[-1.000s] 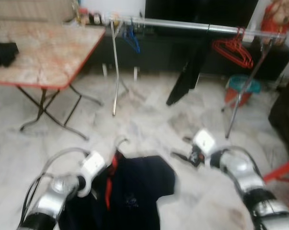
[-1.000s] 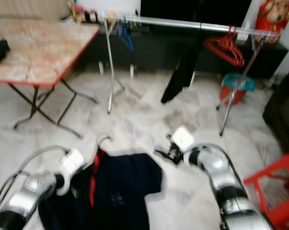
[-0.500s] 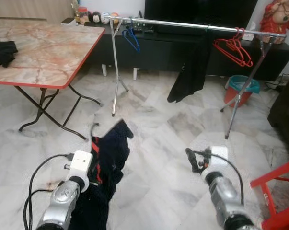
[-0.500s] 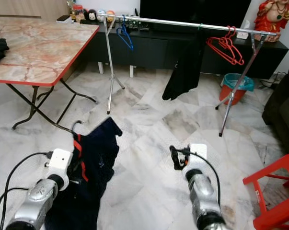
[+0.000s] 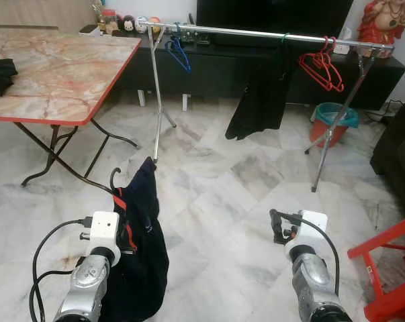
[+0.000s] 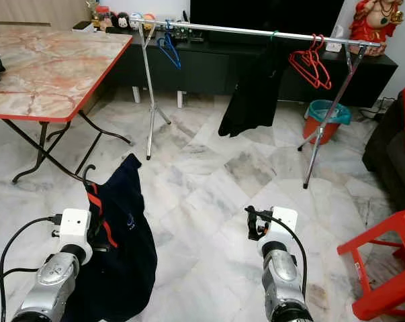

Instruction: Hang hanger

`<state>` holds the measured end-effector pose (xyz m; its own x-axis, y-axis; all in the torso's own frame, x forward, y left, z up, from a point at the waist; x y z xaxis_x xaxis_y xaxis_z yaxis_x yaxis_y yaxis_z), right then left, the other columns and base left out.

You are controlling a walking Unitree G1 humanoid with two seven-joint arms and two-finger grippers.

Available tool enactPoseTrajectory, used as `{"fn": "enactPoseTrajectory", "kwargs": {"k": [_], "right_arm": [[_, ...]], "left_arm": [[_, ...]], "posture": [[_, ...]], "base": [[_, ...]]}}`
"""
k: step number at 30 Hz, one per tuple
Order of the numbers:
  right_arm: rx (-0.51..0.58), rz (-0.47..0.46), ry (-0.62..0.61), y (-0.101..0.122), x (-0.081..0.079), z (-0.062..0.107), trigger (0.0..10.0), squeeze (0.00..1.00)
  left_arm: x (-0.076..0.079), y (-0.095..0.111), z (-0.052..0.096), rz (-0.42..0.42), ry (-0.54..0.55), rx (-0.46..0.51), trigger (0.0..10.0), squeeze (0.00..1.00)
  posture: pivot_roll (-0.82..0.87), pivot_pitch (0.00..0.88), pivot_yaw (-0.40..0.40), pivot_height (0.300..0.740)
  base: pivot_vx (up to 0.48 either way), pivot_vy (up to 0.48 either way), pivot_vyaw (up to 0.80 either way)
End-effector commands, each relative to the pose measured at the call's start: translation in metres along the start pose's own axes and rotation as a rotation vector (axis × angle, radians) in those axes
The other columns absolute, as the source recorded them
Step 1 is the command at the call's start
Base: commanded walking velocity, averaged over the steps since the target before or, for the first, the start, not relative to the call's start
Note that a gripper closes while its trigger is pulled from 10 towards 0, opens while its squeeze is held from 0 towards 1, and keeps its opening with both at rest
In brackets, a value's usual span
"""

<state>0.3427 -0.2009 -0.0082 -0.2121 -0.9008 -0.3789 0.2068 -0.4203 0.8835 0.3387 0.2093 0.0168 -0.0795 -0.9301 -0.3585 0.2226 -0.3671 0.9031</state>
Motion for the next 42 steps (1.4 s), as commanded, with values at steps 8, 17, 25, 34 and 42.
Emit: {"fn": "enactPoseTrajectory", "kwargs": {"k": [8, 17, 25, 34, 42], "right_arm": [[0.03, -0.012, -0.014, 0.006, -0.003, -0.002, 10.0, 0.0], [0.016, -0.015, -0.018, 0.003, -0.003, -0.002, 10.0, 0.0], [0.019, -0.01, 0.006, 0.001, -0.01, -0.002, 10.0, 0.0], [0.017, -0.012, 0.014, -0.001, -0.013, -0.002, 10.0, 0.0], [0.022, -0.013, 0.016, 0.002, -0.013, -0.003, 10.0, 0.0]], "left_arm": [[0.007, 0.021, -0.006, 0.051, -0.019, 0.076, 10.0, 0.0], [0.012, 0.024, -0.009, 0.07, -0.048, 0.079, 10.0, 0.0], [0.013, 0.027, -0.009, 0.065, -0.062, 0.09, 10.0, 0.0], [0.014, 0.029, -0.01, 0.064, -0.071, 0.095, 10.0, 0.0], [0.015, 0.032, -0.011, 0.063, -0.077, 0.101, 10.0, 0.0]], "posture": [[-0.02, 0.0, -0.036, 0.74], [-0.02, 0.0, -0.029, 0.74], [-0.01, 0.0, -0.024, 0.74], [-0.01, 0.0, -0.022, 0.74], [-0.01, 0.0, -0.025, 0.74]], "base": [[0.0, 0.0, 0.0], [0.0, 0.0, -0.4], [0.373, 0.0, 0.0], [0.447, 0.0, 0.0], [0.478, 0.0, 0.0]]}}
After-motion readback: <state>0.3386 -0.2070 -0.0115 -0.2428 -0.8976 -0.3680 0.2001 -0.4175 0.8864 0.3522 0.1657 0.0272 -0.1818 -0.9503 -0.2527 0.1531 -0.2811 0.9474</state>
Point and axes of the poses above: a point about 5 cm out from each wrist's last joint towards the gripper, its own z axis pointing back from the gripper into the wrist, its own y axis along the axis of the wrist's last joint, x = y × z, the point moved 6 cm from there along -z, pointing out of the wrist towards the gripper, and after that the axes turned 15 degrees about -z, right-handed, at the moved point
